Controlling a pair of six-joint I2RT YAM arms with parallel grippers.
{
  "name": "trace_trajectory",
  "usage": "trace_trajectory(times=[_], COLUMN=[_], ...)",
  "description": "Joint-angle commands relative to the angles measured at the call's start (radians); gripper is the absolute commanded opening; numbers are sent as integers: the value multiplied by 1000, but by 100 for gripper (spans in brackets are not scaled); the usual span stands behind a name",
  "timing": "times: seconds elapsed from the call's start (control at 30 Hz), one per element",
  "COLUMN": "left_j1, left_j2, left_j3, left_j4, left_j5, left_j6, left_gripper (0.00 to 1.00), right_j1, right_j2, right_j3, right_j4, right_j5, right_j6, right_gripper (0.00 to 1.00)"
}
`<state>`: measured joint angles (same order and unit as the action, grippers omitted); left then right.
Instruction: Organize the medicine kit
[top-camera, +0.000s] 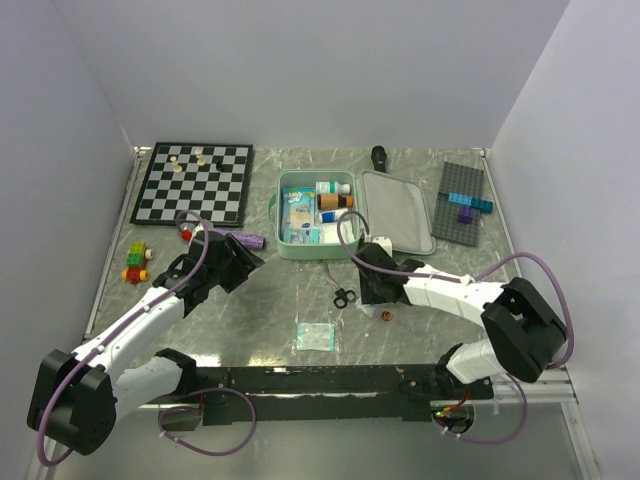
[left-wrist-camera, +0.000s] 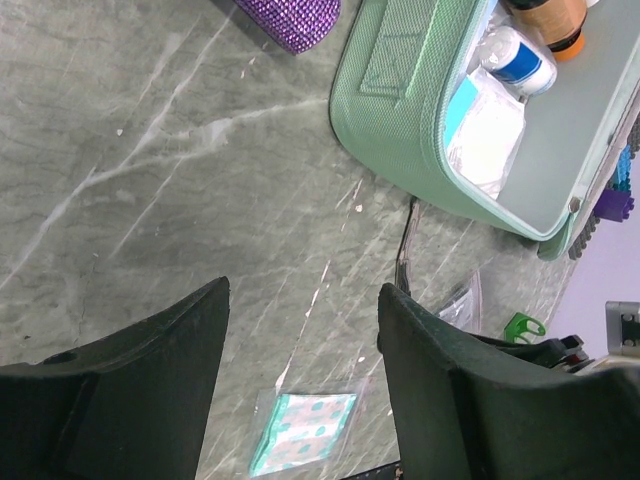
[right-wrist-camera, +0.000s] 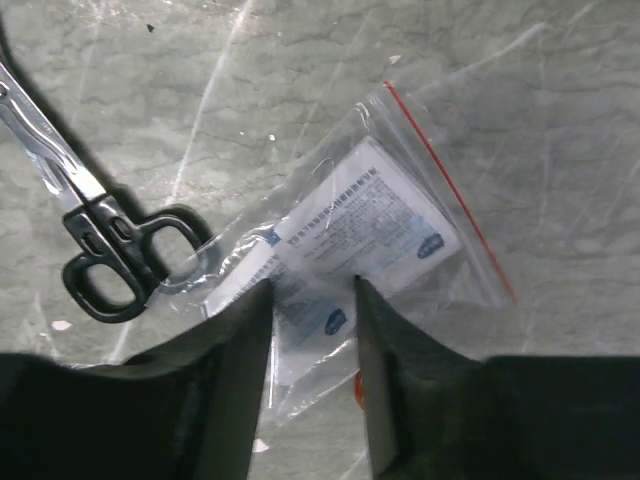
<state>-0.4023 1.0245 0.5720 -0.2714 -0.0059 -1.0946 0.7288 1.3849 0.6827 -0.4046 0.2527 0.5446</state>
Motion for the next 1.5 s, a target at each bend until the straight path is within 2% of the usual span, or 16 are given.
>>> trace_trajectory(times=[0.0,0.2,0.43,0.53,0.63,0.9,1.07,1.13,1.33,1.47], left_j1=[3,3,3,3,3,3,5,5,5,5], left_j2=[-12,-15,-9,-14,-17,-47,-86,-99,-113,-101], left_j3=[-3,-9,-1,-4,0,20,9,11,29,40], left_j4=[40,43,44,44,40,-15,-11,-14,-45,-55], left_j5=[18,17,18,18,17,9,-20,-22,-69,-97], left_j6=[-8,-8,-7,-8,1,50,93,108,148,165], left_gripper=[66,66,65,65,65,66,65,65,65,65], right_j1=[1,3,1,3,3,0,-12,-12,-14,-12], right_j2=[45,-4,-168,-242,-248,60,389,475,635,672], right_j3=[23,26,155,237,314,535,811,871,963,988], right_j4=[-53,-75,-154,-108,-11,205,142,144,159,145], right_j5=[-53,-40,-26,-68,-127,-158,-191,-198,-153,-180], right_j6=[49,61,3,-98,-237,-512,-587,-642,-745,-764], right_gripper=[38,0,0,0,0,0,0,0,0,0])
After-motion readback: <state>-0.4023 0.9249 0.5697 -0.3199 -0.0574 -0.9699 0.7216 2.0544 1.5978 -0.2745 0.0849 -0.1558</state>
